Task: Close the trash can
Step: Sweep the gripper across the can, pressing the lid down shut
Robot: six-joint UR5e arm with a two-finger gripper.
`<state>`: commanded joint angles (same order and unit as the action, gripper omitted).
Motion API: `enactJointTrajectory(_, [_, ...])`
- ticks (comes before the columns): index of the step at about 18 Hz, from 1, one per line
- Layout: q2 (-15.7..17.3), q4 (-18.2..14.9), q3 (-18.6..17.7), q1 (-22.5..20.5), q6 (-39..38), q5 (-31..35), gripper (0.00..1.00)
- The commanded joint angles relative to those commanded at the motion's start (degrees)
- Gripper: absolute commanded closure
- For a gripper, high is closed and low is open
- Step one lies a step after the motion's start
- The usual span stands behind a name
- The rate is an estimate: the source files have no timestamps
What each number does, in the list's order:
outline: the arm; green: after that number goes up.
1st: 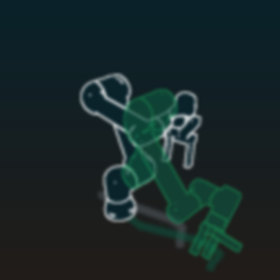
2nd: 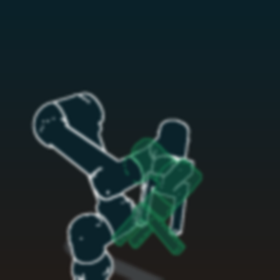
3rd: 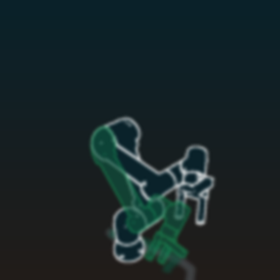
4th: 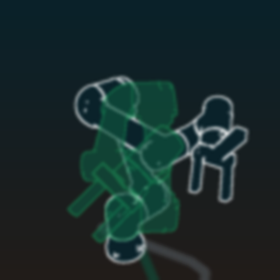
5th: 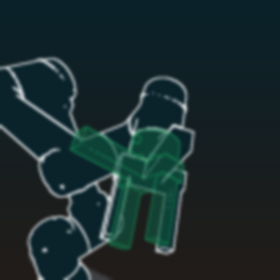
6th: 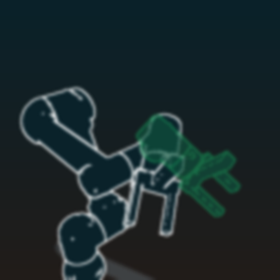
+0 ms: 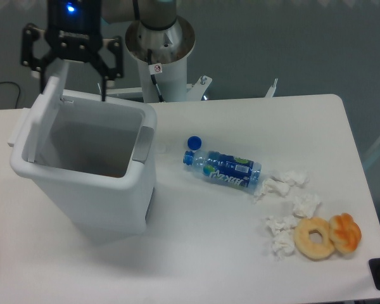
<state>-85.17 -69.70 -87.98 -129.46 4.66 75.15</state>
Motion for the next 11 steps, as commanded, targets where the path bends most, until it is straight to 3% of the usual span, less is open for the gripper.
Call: enactJointTrajectory(11, [-2.7, 0.9, -1.8, -5.9, 5.1, 0.0, 0.0])
